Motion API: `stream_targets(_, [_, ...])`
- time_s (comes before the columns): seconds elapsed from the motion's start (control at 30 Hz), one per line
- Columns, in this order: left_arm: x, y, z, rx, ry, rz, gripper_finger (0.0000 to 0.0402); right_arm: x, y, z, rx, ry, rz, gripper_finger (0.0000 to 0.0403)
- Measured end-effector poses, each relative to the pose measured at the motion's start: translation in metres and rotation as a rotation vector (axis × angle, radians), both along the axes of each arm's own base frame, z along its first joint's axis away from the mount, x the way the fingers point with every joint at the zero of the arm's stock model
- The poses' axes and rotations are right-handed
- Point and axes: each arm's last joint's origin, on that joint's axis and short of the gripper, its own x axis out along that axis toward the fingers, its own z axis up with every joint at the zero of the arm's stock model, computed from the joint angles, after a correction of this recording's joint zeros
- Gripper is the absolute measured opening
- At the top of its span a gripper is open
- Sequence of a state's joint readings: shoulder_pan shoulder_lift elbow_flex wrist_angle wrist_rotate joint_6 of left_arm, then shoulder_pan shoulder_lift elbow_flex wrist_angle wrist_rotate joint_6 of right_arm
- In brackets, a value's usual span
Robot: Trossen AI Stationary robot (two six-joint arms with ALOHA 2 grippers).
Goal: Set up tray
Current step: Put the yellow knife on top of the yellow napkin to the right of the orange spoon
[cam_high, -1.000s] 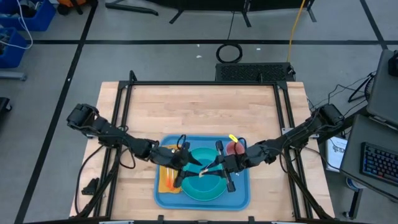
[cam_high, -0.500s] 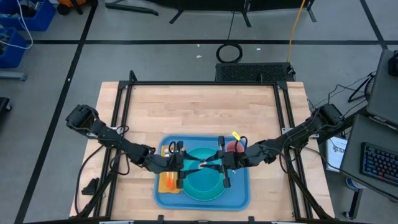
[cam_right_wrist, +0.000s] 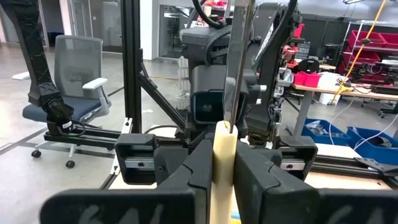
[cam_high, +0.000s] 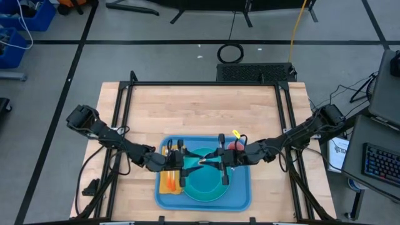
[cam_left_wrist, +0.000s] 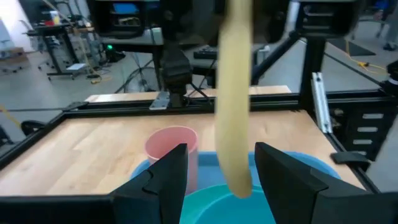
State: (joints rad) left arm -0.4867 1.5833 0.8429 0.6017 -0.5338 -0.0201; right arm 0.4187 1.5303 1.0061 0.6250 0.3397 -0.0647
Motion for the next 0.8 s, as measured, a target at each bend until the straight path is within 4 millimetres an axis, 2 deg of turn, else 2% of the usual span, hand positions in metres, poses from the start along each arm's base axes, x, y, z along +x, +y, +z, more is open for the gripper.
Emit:
stream_targets(0.3, [0.0012, 0.0034, -0.0007, -0.011, 0.005, 0.028, 0.0183, 0.0, -0.0001, 0.0001, 0.0, -0.001, 0.0, 0.0029])
stream_targets(0.43, [0.0011, 0.0031, -0.0008, -0.012, 0.006, 0.024, 0.0143, 0.0002, -0.0005, 0.0001, 0.004, -0.001, -0.002, 0.0029])
stream_targets(0.63, [0.0021, 0.0035, -0.0013, -0.032, 0.013, -0.027, 0.0054, 0.0002, -0.0004, -0.0005, -0.002, 0.004, -0.002, 0.0029])
stream_targets(0.8, [0.0022, 0.003, -0.0017, -0.035, 0.019, -0.056, 0.0053, 0.0002, 0.0001, -0.0011, -0.002, 0.009, 0.004, 0.0028])
